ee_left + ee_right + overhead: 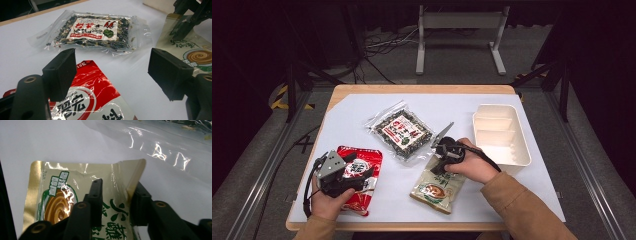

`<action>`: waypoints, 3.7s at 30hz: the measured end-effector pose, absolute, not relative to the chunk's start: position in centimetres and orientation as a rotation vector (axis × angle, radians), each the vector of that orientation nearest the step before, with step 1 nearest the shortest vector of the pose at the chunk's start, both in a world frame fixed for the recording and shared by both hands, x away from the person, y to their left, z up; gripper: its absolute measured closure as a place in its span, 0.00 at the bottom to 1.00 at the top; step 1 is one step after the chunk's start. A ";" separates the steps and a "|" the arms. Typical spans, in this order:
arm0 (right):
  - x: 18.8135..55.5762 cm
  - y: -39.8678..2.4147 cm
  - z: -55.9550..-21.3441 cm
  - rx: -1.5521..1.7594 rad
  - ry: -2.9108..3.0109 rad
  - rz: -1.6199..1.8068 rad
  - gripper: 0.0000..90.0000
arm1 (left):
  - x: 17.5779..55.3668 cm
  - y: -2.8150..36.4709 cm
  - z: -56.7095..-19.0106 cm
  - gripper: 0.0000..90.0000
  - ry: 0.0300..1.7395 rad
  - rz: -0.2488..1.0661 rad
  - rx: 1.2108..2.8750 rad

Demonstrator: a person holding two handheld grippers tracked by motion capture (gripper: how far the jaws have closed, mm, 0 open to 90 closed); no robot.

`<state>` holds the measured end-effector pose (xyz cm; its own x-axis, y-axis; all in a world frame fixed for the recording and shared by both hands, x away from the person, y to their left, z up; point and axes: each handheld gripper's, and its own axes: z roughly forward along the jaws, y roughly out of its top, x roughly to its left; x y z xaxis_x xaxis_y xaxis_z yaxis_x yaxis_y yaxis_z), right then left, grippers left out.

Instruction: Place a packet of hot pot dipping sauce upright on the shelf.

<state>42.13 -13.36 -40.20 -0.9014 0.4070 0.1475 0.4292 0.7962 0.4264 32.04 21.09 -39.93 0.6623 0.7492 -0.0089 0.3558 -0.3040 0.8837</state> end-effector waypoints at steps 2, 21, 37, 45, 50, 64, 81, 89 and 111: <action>42.4 -13.6 -40.1 -0.676 -2.949 -0.703 0.89 | 32.0 21.1 -39.9 0.26 0.865 0.512 1.912; 42.0 -14.9 -36.3 -0.662 -2.935 -0.776 1.00 | 32.1 21.1 -40.0 0.26 0.868 0.513 1.910; 39.9 -15.5 -30.9 -0.559 -2.945 -0.904 1.00 | 32.0 21.2 -40.0 0.26 0.875 0.506 1.906; 39.7 -15.7 -28.1 -0.508 -3.004 -0.910 1.00 | 32.0 21.2 -39.9 0.26 0.874 0.509 1.904; 40.5 -16.3 -26.8 -0.529 -3.054 -0.906 1.00 | 32.0 21.3 -40.0 0.26 0.876 0.514 1.904; 42.8 -18.9 -23.6 -0.574 -3.108 -0.998 1.00 | 32.0 21.1 -40.1 0.26 0.877 0.513 1.915; 44.9 -21.9 -20.5 -0.638 -3.180 -1.041 1.00 | 31.6 21.8 -40.3 0.26 0.914 0.517 1.911; 46.0 -23.6 -19.8 -0.689 -3.199 -1.067 1.00 | 31.6 22.0 -40.3 0.26 0.923 0.517 1.906; 48.5 -28.9 -18.8 -0.816 -3.273 -1.119 1.00 | 31.6 21.9 -40.4 0.26 0.922 0.518 1.912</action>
